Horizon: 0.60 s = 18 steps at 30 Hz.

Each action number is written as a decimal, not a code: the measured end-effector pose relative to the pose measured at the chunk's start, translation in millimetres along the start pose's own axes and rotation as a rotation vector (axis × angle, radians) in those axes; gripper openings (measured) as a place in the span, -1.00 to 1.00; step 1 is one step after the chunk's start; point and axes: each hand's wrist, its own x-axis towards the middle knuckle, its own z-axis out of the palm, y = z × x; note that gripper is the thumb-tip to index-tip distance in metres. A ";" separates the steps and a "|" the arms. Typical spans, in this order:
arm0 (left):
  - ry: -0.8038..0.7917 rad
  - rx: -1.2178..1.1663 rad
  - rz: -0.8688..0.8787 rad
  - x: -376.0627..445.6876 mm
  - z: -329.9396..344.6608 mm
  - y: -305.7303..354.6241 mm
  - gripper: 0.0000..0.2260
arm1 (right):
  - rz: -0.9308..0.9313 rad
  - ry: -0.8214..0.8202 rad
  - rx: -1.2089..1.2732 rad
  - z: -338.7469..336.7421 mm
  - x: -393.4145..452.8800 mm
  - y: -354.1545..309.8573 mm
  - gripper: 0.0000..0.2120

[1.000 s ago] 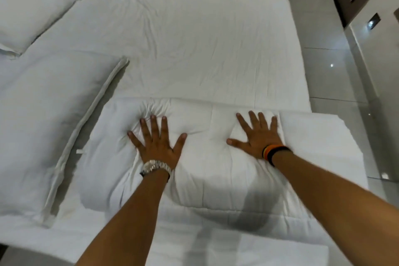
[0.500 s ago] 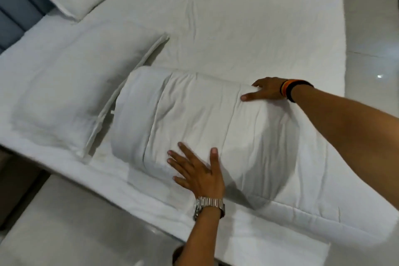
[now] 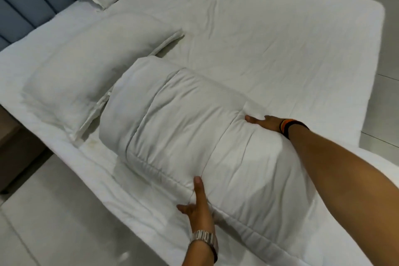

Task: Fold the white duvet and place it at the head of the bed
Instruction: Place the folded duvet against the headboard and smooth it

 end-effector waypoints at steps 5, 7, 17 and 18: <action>0.032 -0.078 0.074 5.5 9.8 -8.2 0.29 | -0.048 -0.021 0.040 0.9 3.6 5.8 0.65; 0.016 -0.106 0.109 7.3 9.9 -10.2 0.26 | -0.078 -0.040 0.072 5.0 -5.4 6.9 0.53; -0.156 -0.225 0.192 -55.0 -24.6 75.8 0.24 | -0.302 0.033 0.246 16.7 -102.1 -47.8 0.38; -0.183 -0.216 0.213 -59.3 -31.5 99.3 0.24 | -0.318 0.065 0.258 16.1 -115.8 -67.7 0.23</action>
